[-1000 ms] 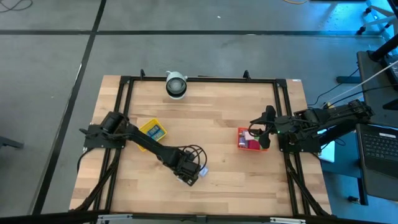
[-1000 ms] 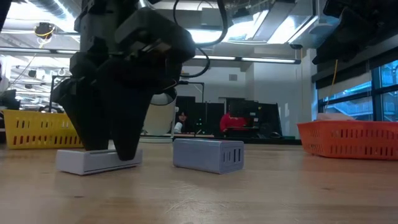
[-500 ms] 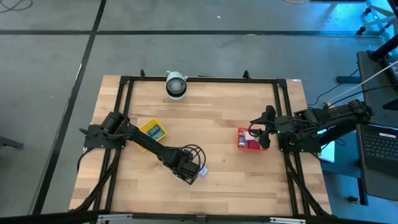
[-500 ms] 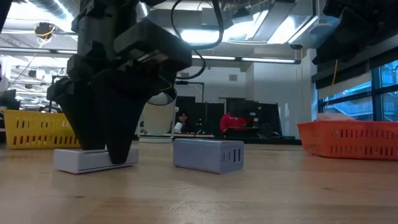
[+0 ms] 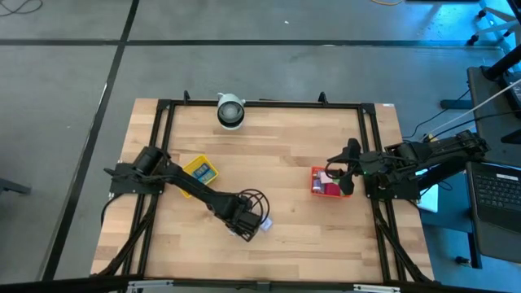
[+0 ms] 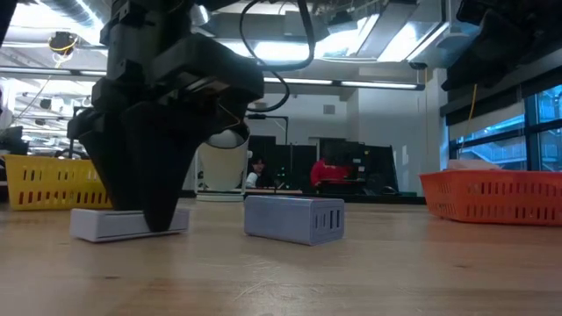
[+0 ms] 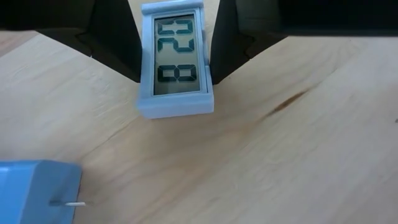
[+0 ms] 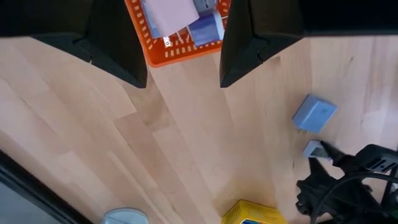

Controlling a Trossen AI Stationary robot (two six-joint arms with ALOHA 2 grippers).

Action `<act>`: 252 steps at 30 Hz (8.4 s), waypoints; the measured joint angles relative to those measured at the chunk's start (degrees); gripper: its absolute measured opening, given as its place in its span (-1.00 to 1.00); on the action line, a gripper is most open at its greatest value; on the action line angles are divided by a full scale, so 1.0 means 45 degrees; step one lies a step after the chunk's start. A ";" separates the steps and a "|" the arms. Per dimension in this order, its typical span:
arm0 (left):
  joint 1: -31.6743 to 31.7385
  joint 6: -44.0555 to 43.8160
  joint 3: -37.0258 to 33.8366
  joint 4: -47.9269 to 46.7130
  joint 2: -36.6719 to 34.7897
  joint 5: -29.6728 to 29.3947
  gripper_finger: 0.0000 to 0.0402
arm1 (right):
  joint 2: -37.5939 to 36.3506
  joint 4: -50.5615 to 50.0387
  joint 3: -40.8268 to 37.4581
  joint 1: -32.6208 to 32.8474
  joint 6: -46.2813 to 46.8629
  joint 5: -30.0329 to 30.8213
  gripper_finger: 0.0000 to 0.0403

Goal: Pick & Place Office items
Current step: Put the white digital timer into the yellow basket, then put the blue charger adapter into the orange basket

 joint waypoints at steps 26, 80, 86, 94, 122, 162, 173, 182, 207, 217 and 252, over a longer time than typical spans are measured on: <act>-0.0251 0.2781 0.3774 -0.3055 -0.0837 -0.4563 -0.20 | 0.0000 -0.0001 0.0000 -0.0001 -0.0055 -0.0242 0.01; 0.4861 0.9705 -1.1089 0.1652 -1.8822 -0.4841 -0.18 | 0.0412 0.1829 0.0005 -0.0006 0.1660 0.2171 0.01; 0.4862 0.9330 -1.1089 0.1161 -1.8387 -0.4013 -0.18 | 0.1396 0.1936 0.0001 -0.0006 0.2332 0.2255 0.01; 0.4862 0.7690 -1.1089 0.0844 -1.7356 -0.3355 -0.18 | 0.2273 0.3539 0.0005 -0.0008 0.1591 0.2154 0.01; 0.4862 0.6077 -1.1084 0.0046 -1.5523 -0.2555 0.05 | 0.2234 0.4059 0.0005 -0.0871 0.0908 0.1773 0.01; 0.4362 1.7204 -1.3381 1.5437 -1.8358 -0.4218 0.06 | 0.5223 0.5019 0.2241 -0.2197 0.1098 -0.1836 0.01; 0.4625 1.7208 -1.3381 1.5089 -1.8389 -0.4225 0.06 | 0.8393 0.3299 0.5048 -0.1380 0.1038 -0.1898 0.01; 0.4988 1.6865 -1.3381 1.4368 -1.8389 -0.4233 0.06 | 1.1186 0.1646 0.7321 -0.0681 0.1872 -0.3225 0.01; 0.4993 1.6514 -1.3381 1.3933 -1.8389 -0.3071 0.06 | 1.6012 0.2605 0.9039 0.0711 0.5556 -0.4656 0.46; 0.4993 1.6468 -1.3381 1.3937 -1.8389 -0.2408 0.06 | 1.6701 0.3487 0.9038 0.1125 0.6386 -0.3795 0.46; 0.4993 1.6155 -1.3381 1.3651 -1.8389 -0.2212 0.06 | 1.8025 0.4499 0.9049 0.1592 0.6706 -0.3219 0.44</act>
